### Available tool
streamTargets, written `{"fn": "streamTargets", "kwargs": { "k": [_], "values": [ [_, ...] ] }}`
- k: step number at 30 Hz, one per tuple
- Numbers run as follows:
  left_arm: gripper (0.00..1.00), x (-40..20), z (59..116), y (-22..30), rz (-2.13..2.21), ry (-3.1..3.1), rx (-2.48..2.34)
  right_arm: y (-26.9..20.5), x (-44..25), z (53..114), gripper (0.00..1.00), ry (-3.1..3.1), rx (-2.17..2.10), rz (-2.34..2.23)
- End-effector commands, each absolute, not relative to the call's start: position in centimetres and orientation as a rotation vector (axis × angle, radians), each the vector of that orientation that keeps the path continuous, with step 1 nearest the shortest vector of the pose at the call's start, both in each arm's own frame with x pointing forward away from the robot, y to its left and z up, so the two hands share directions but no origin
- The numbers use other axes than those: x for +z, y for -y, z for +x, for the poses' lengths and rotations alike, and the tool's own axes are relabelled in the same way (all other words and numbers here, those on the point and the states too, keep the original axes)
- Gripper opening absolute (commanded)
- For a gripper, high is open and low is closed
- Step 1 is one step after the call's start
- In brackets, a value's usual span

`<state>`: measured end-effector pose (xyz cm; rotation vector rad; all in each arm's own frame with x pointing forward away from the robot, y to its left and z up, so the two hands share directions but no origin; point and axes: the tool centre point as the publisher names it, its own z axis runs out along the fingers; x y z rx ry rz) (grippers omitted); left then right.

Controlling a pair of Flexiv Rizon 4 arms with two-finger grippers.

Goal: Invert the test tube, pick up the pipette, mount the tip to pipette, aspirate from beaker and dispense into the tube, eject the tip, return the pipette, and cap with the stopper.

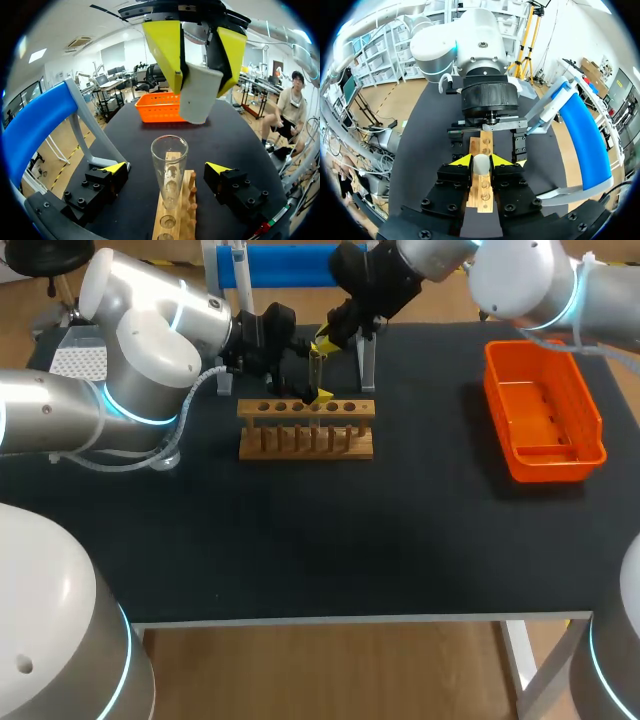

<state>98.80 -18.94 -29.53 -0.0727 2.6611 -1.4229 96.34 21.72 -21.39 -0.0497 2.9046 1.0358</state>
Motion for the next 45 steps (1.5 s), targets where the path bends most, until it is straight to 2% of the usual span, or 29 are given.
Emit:
{"fn": "streamTargets", "kwargs": {
  "k": [1,26,45],
  "values": [
    [1.0,-29.5,98.9,19.0,-0.071,-2.666,-1.421,-22.3,-21.6,96.9,0.0,-2.919,1.019,-0.051],
    [1.0,-29.5,98.9,19.0,-0.071,-2.666,-1.421,-22.4,-23.6,97.2,0.0,-2.966,0.949,-0.036],
    [1.0,-29.5,98.9,19.0,-0.071,-2.666,-1.421,-22.4,-22.3,97.6,0.0,-2.896,1.007,-0.027]
  ]
}}
